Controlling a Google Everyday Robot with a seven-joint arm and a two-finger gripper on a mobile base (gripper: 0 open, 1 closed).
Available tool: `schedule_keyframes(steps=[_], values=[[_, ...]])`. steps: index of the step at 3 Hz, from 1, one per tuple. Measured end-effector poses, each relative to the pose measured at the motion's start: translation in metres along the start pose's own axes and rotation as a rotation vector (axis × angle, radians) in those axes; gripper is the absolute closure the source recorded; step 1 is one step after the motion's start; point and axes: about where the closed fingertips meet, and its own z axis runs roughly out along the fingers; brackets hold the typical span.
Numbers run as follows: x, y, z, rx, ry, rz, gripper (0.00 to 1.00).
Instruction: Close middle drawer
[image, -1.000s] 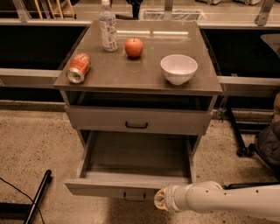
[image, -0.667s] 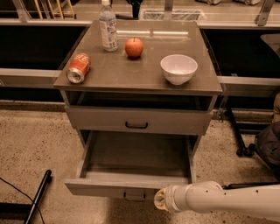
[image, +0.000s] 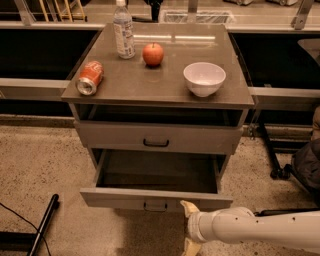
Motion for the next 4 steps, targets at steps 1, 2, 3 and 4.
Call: schedule_keyframes(steps=[1, 2, 3, 4], values=[[0.000, 0.000, 0.000, 0.000, 0.000, 0.000, 0.00], [-0.018, 0.012, 0.001, -0.036, -0.026, -0.045, 0.16], [-0.030, 0.007, 0.003, -0.056, -0.036, -0.100, 0.39], [-0.028, -0.011, 0.009, -0.065, -0.023, -0.113, 0.61]])
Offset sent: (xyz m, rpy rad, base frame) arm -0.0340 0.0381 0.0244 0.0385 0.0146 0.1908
